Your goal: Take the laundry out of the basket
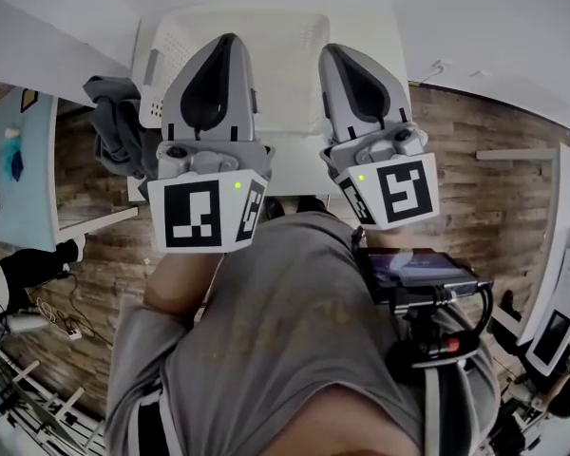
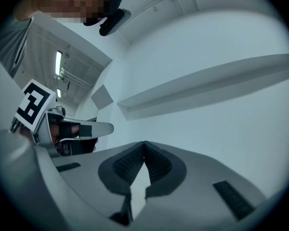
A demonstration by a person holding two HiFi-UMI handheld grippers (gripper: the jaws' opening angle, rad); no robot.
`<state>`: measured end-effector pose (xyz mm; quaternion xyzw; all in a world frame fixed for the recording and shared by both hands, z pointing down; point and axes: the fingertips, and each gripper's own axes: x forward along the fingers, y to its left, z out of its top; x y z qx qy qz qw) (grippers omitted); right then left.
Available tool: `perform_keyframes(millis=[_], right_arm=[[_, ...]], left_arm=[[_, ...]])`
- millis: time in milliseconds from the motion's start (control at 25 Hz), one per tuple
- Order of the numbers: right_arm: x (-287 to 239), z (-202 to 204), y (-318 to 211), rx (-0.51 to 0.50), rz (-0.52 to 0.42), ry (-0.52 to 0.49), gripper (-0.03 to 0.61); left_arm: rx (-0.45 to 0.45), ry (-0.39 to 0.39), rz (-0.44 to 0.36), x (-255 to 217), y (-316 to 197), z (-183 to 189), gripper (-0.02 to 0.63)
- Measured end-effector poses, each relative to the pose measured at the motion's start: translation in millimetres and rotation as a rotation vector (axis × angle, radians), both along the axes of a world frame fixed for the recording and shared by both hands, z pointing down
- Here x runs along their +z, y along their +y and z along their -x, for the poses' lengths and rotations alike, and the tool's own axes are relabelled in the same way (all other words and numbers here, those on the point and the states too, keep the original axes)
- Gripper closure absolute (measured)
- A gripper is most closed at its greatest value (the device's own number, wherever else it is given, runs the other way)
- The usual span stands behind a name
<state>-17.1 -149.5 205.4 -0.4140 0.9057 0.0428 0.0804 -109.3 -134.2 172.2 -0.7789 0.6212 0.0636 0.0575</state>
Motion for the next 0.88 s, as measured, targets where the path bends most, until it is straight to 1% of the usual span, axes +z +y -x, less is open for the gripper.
perform_keyframes(millis=[240, 880], right_arm=[[0, 11, 1, -0.025, 0.003, -0.008, 0.571], [1, 10, -9, -0.018, 0.001, -0.012, 0.571]], left_arm=[[-0.004, 0.003, 0.018, 8, 0, 6, 0.606], [0.003, 0.005, 0.034, 15, -12, 5, 0.606]])
